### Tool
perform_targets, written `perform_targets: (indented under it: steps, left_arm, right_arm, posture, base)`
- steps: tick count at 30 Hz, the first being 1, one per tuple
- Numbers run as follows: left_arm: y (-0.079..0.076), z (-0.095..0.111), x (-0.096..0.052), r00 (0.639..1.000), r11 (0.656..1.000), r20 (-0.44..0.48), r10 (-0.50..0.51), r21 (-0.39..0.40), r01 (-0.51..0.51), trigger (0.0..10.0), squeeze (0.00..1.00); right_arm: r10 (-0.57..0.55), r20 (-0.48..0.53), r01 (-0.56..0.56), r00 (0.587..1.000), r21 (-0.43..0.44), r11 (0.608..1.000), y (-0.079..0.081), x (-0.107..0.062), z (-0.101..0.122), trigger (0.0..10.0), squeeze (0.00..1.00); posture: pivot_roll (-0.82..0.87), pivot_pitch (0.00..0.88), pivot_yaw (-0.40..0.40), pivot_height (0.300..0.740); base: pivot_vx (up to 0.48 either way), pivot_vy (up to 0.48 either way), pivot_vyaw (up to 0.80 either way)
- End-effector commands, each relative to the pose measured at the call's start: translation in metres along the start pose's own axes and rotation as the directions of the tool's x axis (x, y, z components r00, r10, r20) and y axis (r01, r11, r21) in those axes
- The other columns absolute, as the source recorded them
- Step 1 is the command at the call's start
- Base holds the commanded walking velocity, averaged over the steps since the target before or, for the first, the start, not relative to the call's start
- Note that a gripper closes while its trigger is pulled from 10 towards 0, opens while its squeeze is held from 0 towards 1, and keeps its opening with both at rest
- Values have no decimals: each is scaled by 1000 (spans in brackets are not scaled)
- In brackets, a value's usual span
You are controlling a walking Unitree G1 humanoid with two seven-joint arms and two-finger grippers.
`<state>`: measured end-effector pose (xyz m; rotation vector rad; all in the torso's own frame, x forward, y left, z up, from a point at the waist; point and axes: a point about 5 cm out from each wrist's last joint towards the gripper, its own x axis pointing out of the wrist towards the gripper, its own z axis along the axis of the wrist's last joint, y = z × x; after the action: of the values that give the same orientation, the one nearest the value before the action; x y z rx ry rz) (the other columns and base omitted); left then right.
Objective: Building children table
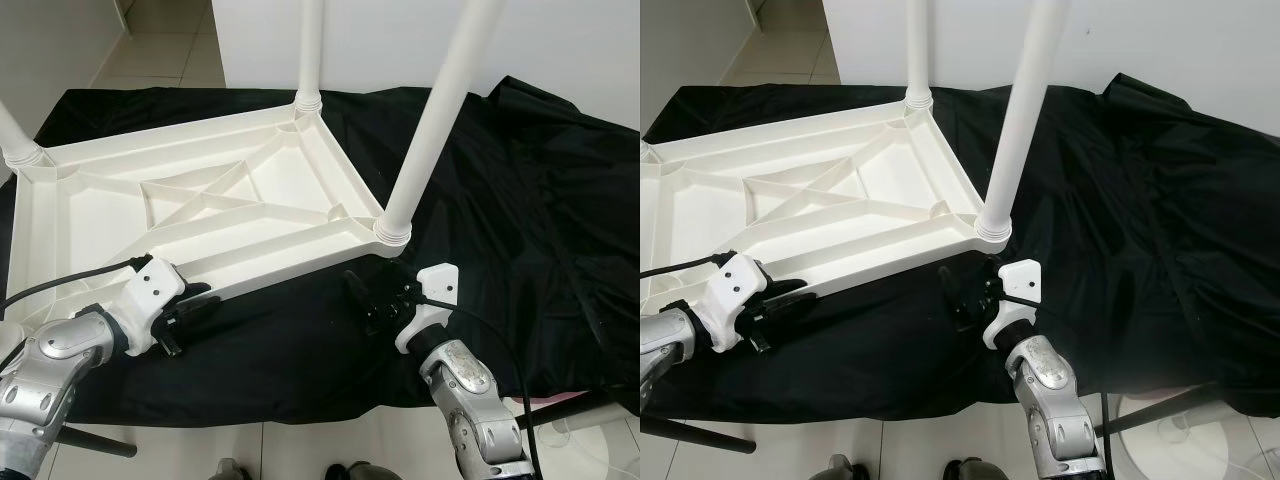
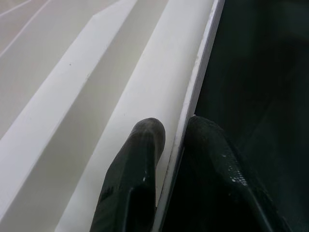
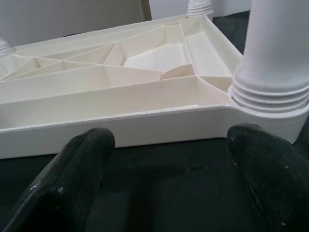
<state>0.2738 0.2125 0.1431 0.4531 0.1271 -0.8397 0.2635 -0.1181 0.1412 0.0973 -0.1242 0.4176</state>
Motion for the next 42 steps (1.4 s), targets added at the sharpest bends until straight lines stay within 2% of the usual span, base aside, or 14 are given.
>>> perform_targets:
  steps: [1, 3, 4, 8, 9, 10, 14, 15, 16, 26, 31, 36, 38, 42]
  left_arm:
    - [0, -4, 0, 998, 998, -6, 55, -19, -55, 1804, 0]
    - [-3, -2, 3, 999, 998, 6, 52, -22, -52, 1804, 0]
    - [-14, 3, 13, 998, 999, 39, 51, -9, -51, 10000, 0]
    - [-19, 5, 17, 997, 998, 55, 49, -33, -47, 10000, 0]
    - [-23, 6, 22, 995, 997, 78, 60, -62, -55, 10000, 847]
    - [-27, 11, 26, 992, 994, 110, 64, -96, -54, 10000, 1000]
    - [-32, 21, 31, 984, 989, 163, 72, -137, -50, 10000, 945]
    - [-36, 27, 34, 980, 988, 189, 68, -151, -39, 10000, 522]
    - [-38, 30, 36, 977, 987, 204, 65, -160, -32, 10000, 0]
    - [-62, 52, 49, 943, 967, 323, 78, -254, 8, 10000, 0]
    - [-63, 75, 65, 889, 931, 385, 247, -350, -106, 10000, 0]
    - [-61, 81, 72, 864, 893, 377, 335, -419, -164, 10000, 0]
    - [-60, 84, 78, 845, 855, 363, 393, -483, -191, 10000, 0]
    - [-59, 88, 87, 820, 827, 336, 463, -497, -263, 10000, 0]
  right_arm:
    - [0, -9, 0, 1000, -7, 1000, 0, 0, -3, 10000, 0]
    - [0, -9, 0, 1000, -10, 1000, 0, 1, -3, 10000, 0]
    - [-30, -1, 30, 1000, -38, 999, -3, 6, -2, 10000, 0]
    - [-49, 4, 49, 999, -44, 998, -5, 7, -1, 10000, 0]
    - [-64, 9, 65, 998, -44, 997, -6, 9, -1, 10000, 0]
    - [-77, 11, 78, 997, -39, 996, -7, 10, -1, 10000, 0]
    - [-90, 14, 90, 996, -35, 995, -9, 11, -1, 10000, 0]
    - [-95, 16, 96, 995, -35, 995, -9, 12, -1, 10000, 0]
    - [-102, 19, 103, 995, -38, 994, -10, 13, -1, 10000, 0]
    - [-171, 65, 176, 983, -73, 982, -15, 19, 6, 10000, 0]
    - [-229, 99, 236, 968, -66, 970, -16, 25, 12, 10000, 0]
    - [-254, 105, 263, 961, -75, 962, -15, 29, 13, 10000, 0]
    - [-274, 112, 283, 955, -68, 957, -15, 31, 14, 10000, 0]
    - [-302, 122, 310, 945, -51, 949, -15, 35, 15, 10000, 0]
  posture:
    - [-6, 125, -23, 740]
    - [-6, 125, -23, 740]
    - [-1, 128, -26, 740]
    - [0, 133, -25, 740]
    - [0, 134, -24, 740]
    - [0, 138, -25, 740]
    - [5, 142, -27, 740]
    - [6, 143, -27, 740]
    - [5, 143, -26, 740]
    - [-4, 142, -24, 740]
    - [-11, 130, -32, 740]
    - [-19, 126, -32, 740]
    - [-23, 119, -33, 740]
    - [-31, 116, -37, 740]
  base:
    - [0, 0, 0]
    - [0, 0, 0]
    - [0, 0, 0]
    - [0, 0, 0]
    - [0, 0, 0]
    - [0, 0, 0]
    - [0, 0, 0]
    - [0, 0, 0]
    - [0, 0, 0]
    - [0, 0, 0]
    - [0, 0, 0]
    - [0, 0, 0]
    - [0, 0, 0]
    - [0, 0, 0]
